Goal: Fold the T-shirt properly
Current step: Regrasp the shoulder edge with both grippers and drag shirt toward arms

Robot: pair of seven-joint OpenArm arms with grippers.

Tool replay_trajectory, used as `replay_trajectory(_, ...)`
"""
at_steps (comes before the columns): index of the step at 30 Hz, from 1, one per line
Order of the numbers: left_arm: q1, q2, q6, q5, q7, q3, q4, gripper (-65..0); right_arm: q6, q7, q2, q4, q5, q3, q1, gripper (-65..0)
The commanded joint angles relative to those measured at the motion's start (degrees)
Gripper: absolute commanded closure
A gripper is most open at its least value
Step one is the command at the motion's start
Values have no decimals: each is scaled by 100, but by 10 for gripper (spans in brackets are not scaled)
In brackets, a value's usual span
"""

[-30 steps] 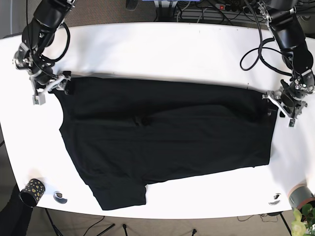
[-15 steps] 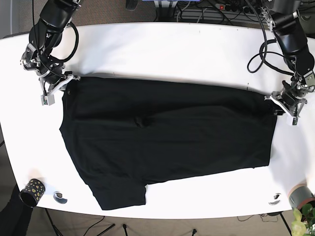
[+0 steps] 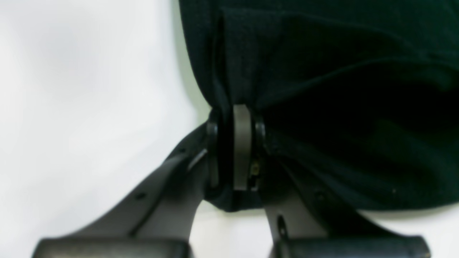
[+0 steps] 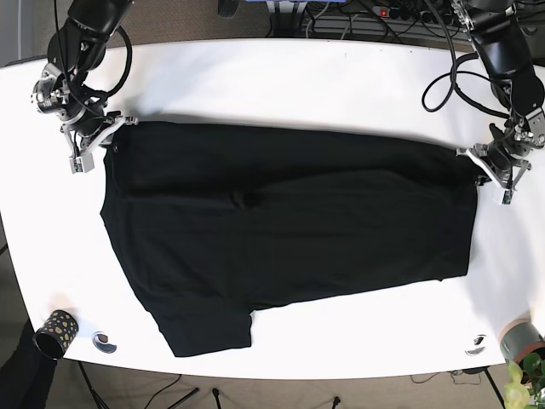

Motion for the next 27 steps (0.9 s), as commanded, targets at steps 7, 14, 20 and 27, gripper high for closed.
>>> replay_trajectory(7,755,-63,-6,251,828,-491,1000,-24,36,-436,-231,928,100,449,-610,0)
replay_trajectory(14,1494,-89,-6,260,854,-817,1553,-25,36,-585,-460,1763,100,590,-1207,0)
replay_trajectory(20,2118,-63,-6,251,854,-1160,1984,-28,36,-911,-609,2176,100,599,-1550,0)
replay_trajectory(27,2443,-54,-6,225,854,-1397,2081,-33,36,-1069,-697,2246,74,634,-1717,-70)
